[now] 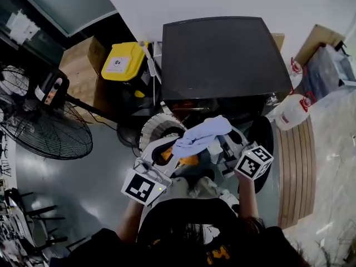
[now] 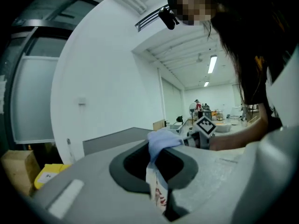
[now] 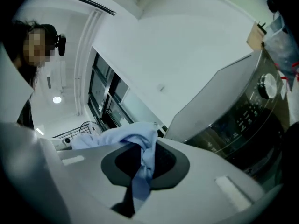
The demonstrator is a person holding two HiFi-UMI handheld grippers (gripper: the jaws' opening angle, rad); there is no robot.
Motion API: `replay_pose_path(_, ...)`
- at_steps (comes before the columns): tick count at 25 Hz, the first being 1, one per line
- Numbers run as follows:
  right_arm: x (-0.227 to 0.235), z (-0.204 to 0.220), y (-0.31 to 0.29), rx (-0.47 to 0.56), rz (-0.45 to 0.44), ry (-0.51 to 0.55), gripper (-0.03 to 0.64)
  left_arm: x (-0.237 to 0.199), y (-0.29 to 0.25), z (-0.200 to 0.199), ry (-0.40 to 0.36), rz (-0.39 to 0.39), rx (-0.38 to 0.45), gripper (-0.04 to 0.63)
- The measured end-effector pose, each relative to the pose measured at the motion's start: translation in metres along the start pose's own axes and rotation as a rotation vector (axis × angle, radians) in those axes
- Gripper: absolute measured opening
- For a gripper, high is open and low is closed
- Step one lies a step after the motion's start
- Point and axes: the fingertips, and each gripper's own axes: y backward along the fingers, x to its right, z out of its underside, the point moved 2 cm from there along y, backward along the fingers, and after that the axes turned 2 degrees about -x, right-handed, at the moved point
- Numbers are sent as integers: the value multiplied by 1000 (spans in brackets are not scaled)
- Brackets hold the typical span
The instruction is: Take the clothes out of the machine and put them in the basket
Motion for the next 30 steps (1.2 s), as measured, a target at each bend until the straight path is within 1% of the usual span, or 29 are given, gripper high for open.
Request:
replay_pose_path(3, -33, -13, -8, 25, -51, 16, 40, -13, 18, 25, -11, -40, -92, 30)
replay_pose_path(4, -44, -16, -11, 31, -69, 20, 40, -17, 23, 36, -11, -46, -134, 77)
replay_pose_path(5, -56, -19, -15, 34, -85, 28, 40, -20, 28, 47, -9, -44, -174, 157)
replay_pose_path(6, -68, -21, -19, 31, -99, 42, 40, -21, 32, 58, -3, -35, -210, 213)
replay_pose_path(7, -80, -23, -24, 25, -110, 63, 40, -23, 37, 68, 6, -21, -234, 242)
replay_pose_path(8, -92, -24, -29, 15, -120, 89, 40, -25, 42, 76, 21, -9, -242, 256)
replay_pose_path(12, -142, -18, -55, -32, -153, 207, 40, -35, 69, 94, 131, 26, -208, 279)
replay_pose_path(13, -152, -16, -61, -39, -158, 230, 40, -38, 77, 94, 162, 33, -185, 284)
replay_pose_path(17, -192, -9, -82, -41, -184, 280, 40, -59, 110, 92, 302, 37, -44, 299)
replay_pose_path(18, -203, -6, -88, -40, -193, 290, 40, -64, 119, 93, 321, 37, -26, 307)
replay_pose_path(19, -214, -2, -93, -40, -204, 300, 40, -69, 128, 96, 320, 36, -24, 311)
replay_pose_path(20, -224, 1, -99, -40, -217, 306, 40, -72, 137, 100, 295, 35, -44, 313)
replay_pose_path(23, -258, 12, -115, -23, -281, 287, 40, -74, 155, 125, 139, 36, -182, 316)
replay_pose_path(24, -270, 15, -120, -14, -307, 274, 40, -73, 159, 133, 102, 43, -218, 321)
replay_pose_path(25, -282, 18, -123, -4, -332, 264, 40, -71, 162, 142, 87, 55, -241, 322)
replay_pose_path(26, -293, 20, -127, 6, -355, 257, 40, -70, 164, 149, 91, 66, -254, 324)
replay_pose_path(28, -314, 22, -134, 22, -392, 254, 40, -71, 166, 165, 121, 75, -264, 327)
replay_pose_path(30, -331, 23, -140, 32, -414, 264, 40, -77, 163, 183, 158, 58, -268, 327)
